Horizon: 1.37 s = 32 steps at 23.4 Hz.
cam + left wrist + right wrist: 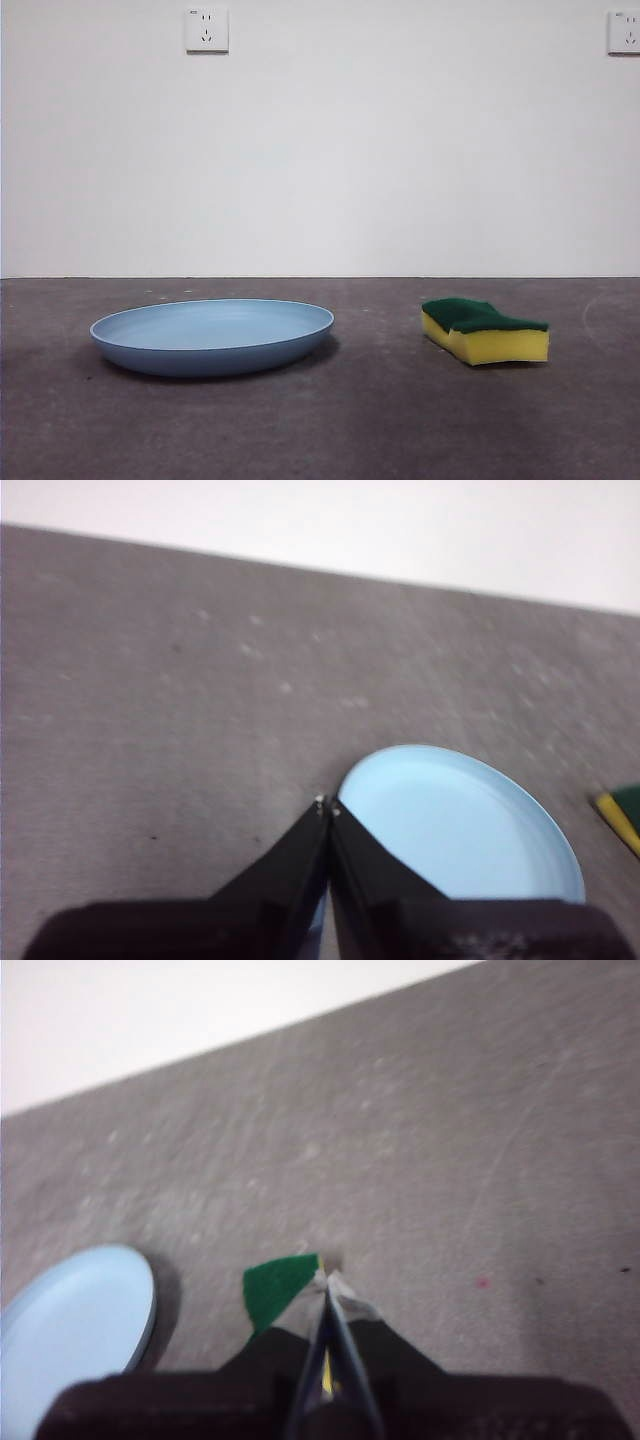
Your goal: Pick up the plate,pick up the cloth,clean the plate with the cloth
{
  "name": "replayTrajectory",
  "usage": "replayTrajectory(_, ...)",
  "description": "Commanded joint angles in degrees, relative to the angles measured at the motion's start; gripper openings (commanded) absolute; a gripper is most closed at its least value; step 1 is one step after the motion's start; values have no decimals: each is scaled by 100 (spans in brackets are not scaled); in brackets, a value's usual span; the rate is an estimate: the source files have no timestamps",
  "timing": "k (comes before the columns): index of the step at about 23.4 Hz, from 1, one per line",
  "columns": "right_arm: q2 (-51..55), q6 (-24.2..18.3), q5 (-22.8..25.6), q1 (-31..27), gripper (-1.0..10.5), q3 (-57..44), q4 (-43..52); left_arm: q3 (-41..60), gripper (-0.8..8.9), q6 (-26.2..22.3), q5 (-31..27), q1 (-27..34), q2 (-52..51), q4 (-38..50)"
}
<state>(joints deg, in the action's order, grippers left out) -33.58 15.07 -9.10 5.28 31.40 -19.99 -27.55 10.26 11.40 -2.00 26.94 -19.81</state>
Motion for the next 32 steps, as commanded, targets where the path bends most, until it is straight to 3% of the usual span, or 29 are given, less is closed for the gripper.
replayTrajectory(1,-577,-396,-179,2,-10,420,-267,-393,-6,-267,306,11,614,-264)
replayTrajectory(7,-1672,-1067,-612,2,1,1189,-1117,-1036,0,-352,717,11,1755,-874)
replayTrajectory(10,-2050,-1130,-754,4,9,1397,-1346,-1161,9,-348,986,9,2149,-935)
replayTrajectory(12,-2238,-1134,-739,4,151,1456,-1351,-1165,151,-345,1272,9,2396,-831)
replayTrajectory(13,-2280,-1132,-739,4,283,1464,-1351,-1165,244,-343,1296,9,2500,-776)
replayTrajectory(15,-2291,-1130,-730,4,496,1464,-1349,-1165,333,-341,1294,7,2656,-647)
replayTrajectory(21,-2291,-1040,-748,7,506,1464,-1346,-1707,346,-358,1266,-9,3486,-190)
replayTrajectory(24,-2291,-1038,-748,9,505,1464,-1351,-2538,345,-632,1128,-138,4334,-667)
replayTrajectory(28,-2291,-997,-748,9,505,1464,-1351,-3598,345,-973,514,-466,5425,-1467)
replayTrajectory(32,-2291,-999,-748,9,505,1464,-1351,-3936,345,-1047,168,-774,6164,-1449)
